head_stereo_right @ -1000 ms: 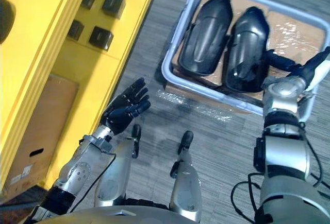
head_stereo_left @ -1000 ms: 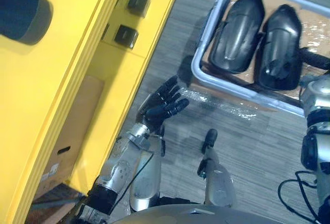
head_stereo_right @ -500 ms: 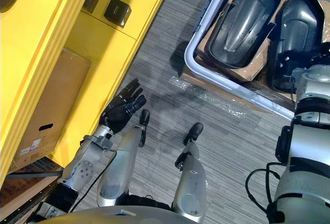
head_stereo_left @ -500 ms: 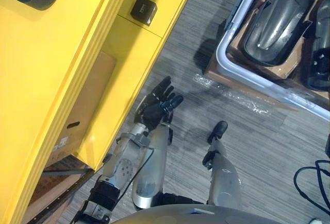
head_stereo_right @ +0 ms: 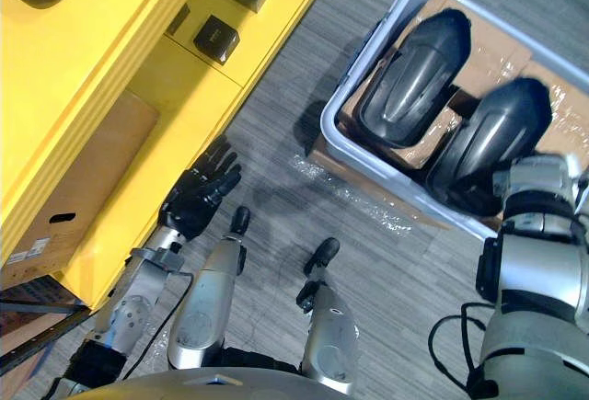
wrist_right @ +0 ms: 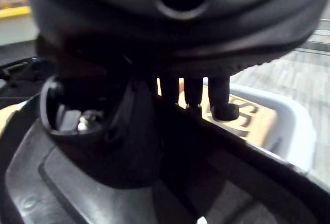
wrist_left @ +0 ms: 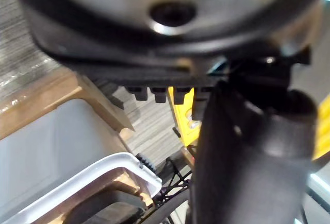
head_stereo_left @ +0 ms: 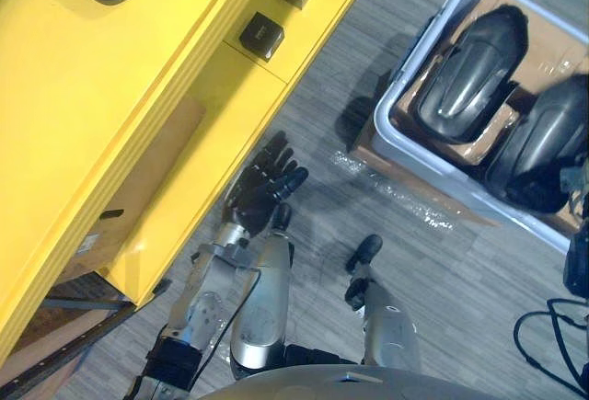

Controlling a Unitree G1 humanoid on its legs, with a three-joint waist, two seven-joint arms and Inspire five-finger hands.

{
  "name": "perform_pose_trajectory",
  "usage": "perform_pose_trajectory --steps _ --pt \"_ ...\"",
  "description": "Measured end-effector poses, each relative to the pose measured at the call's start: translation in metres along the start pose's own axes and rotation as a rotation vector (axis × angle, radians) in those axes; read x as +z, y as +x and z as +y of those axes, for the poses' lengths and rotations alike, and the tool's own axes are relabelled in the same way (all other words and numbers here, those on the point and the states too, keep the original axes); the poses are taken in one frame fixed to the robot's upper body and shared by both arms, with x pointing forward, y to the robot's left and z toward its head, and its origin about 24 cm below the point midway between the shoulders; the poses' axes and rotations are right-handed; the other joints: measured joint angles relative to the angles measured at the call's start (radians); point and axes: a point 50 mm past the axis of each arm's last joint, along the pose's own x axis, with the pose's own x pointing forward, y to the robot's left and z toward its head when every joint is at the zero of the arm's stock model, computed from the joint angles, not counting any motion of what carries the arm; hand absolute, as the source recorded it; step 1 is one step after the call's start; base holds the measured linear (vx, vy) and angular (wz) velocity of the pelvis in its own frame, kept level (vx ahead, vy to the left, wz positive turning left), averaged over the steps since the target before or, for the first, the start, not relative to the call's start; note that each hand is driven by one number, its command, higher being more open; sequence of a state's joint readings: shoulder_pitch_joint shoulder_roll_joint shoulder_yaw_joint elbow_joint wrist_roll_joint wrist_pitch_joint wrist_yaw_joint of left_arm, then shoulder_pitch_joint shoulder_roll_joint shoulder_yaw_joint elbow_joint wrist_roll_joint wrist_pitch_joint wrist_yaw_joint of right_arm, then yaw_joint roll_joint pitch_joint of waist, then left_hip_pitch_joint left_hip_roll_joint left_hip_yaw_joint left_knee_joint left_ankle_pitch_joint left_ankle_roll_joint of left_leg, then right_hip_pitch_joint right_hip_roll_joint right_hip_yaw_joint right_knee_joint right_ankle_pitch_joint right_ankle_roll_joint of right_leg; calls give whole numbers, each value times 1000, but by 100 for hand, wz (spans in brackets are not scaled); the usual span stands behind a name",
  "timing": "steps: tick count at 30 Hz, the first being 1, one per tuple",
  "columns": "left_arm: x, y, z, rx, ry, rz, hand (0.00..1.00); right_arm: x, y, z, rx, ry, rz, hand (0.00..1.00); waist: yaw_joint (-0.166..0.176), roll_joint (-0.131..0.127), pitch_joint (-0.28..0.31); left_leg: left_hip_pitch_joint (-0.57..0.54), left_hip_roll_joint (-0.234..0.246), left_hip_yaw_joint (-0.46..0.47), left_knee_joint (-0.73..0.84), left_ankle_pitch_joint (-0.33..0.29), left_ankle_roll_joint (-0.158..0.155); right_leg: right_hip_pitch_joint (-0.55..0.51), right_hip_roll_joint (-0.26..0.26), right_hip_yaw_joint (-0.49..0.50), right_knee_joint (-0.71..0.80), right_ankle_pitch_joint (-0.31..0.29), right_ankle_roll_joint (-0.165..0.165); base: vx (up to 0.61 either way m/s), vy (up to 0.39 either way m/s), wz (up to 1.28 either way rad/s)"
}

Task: Walk over and take three plastic housings, then place them on the shelf

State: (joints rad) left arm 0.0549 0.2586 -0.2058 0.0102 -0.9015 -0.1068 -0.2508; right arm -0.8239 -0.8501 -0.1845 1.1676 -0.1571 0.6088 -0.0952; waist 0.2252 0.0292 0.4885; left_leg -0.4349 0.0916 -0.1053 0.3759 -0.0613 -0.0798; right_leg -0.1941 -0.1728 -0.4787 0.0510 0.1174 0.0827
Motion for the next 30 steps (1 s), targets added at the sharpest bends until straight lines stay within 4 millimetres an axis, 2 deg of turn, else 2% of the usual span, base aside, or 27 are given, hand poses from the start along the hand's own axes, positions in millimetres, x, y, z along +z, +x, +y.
perform_pose_trajectory --steps 2,5,6,8,10,11,12,13,16,18,19,21,24,27,30 --pt "5 -2 4 3 20 0 100 -23 7 0 6 25 52 0 0 -22 -2 24 3 2 -11 0 -1 21 0 -10 -1 -1 1 6 0 2" --pt "7 -1 5 -8 33 14 100 -47 14 -2 -33 77 69 0 -1 -46 -11 65 9 15 -22 -2 -3 53 2 -12 -3 -2 4 1 0 -4" --pt "7 0 4 -14 36 12 100 -49 14 -2 -46 85 64 0 -2 -51 -14 72 10 18 -27 -2 -3 57 2 -11 -3 -3 4 -13 3 -14" --pt "8 -2 1 -43 47 19 100 -58 16 0 -120 99 26 0 -11 -84 -62 88 21 45 -41 -3 -4 64 5 -9 -15 -5 7 4 -4 -16" --pt "6 -1 -4 -77 80 44 100 -59 15 2 -193 88 -40 0 -20 -104 -91 129 28 69 -62 -3 -4 98 10 -3 -37 -5 8 35 -19 -13" --pt "4 -1 -7 -92 75 60 100 -56 13 5 -223 85 -87 0 -28 -114 -114 150 28 79 -78 -3 -4 110 10 5 -45 -5 9 63 -17 -24" --pt "-1 0 -12 -124 90 98 100 -46 9 9 -264 68 -183 0 -44 -127 -163 170 28 96 -104 -1 -3 114 13 20 -61 -4 11 67 -12 -26" --pt "-3 0 -14 -139 97 115 100 -41 6 11 -279 59 -226 0 -52 -129 -180 175 28 102 -110 1 -6 115 16 25 -68 -1 14 83 -18 -28" --pt "-15 4 -23 -201 83 203 100 -7 -14 25 -333 -7 -463 0 -89 -136 -223 219 31 142 -146 5 -9 127 19 66 -92 7 23 62 2 -38" --pt "-35 14 -25 -216 91 335 100 15 -36 45 -329 -34 -641 0 -122 -139 -252 266 29 175 -186 14 -12 143 20 96 -113 21 22 88 20 -34" --pt "-40 17 -24 -210 105 367 100 20 -42 52 -317 -34 -681 0 -128 -140 -262 276 30 184 -195 16 -11 144 20 104 -113 21 21 99 20 -33" --pt "-52 25 -18 -150 116 441 100 32 -68 76 -270 -44 -844 0 -166 -149 -292 296 33 212 -215 16 -12 143 24 130 -127 27 20 82 11 -34" --pt "-46 37 -16 -127 146 430 100 39 -92 91 -235 -28 -974 0 -187 -151 -296 321 36 241 -225 15 -14 144 25 159 -126 29 23 52 13 -28" --pt "-32 55 -25 -150 189 379 100 42 -116 109 -173 23 -1076 0 -206 -150 -299 353 36 267 -227 13 -15 159 24 182 -126 33 23 18 22 -23" --pt "-24 74 -47 -156 156 257 100 38 -139 128 -85 94 -1148 0 -228 -136 -315 382 32 281 -230 -1 -12 178 20 194 -127 33 23 -31 28 -13"
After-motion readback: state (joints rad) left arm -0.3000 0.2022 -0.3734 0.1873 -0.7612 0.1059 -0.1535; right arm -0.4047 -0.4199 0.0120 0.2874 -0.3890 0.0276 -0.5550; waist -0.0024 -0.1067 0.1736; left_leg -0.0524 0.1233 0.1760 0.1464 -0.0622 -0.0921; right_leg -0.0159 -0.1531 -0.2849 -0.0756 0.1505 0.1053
